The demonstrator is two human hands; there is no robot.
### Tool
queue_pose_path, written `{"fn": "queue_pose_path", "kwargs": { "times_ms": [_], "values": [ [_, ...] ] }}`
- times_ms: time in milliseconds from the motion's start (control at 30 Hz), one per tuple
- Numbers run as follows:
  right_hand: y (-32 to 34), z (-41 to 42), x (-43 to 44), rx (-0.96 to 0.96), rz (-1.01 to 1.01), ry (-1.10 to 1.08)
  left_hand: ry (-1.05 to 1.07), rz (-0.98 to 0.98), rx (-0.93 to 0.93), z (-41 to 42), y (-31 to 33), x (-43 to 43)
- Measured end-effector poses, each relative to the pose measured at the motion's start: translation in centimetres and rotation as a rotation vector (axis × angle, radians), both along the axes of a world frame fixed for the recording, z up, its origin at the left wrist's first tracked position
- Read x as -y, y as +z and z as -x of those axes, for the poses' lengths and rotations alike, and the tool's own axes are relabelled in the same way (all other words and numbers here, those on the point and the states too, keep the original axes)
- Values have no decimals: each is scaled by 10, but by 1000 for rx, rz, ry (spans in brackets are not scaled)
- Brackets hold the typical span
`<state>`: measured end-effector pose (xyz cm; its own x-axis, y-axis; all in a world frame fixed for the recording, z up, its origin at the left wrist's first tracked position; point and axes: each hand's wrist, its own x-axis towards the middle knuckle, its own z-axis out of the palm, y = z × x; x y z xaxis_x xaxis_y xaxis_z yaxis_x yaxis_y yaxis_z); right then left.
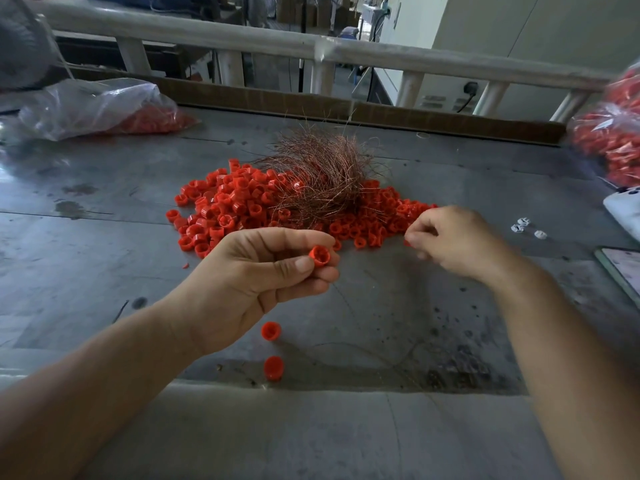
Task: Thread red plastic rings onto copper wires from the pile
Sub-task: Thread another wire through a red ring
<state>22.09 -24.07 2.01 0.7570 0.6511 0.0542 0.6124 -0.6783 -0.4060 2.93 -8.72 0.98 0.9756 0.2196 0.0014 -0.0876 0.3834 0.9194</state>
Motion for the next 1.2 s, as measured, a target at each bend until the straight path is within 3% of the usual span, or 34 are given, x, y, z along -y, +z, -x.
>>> {"fn": "queue_pose_path", "kwargs": {
  "times_ms": [100,200,500,1200],
  "values": [
    [22,20,3,-509,-341,175,6,-8,-9,0,0,1],
    [31,47,-1,-728,-505,446,8,-21,-15,1,0,2],
    [19,59,-12,-835,-648,498,2,-46,-3,1,1,1],
    [11,63,-18,-758,-655,435,41,-74,8,1,0,1]
  ]
}}
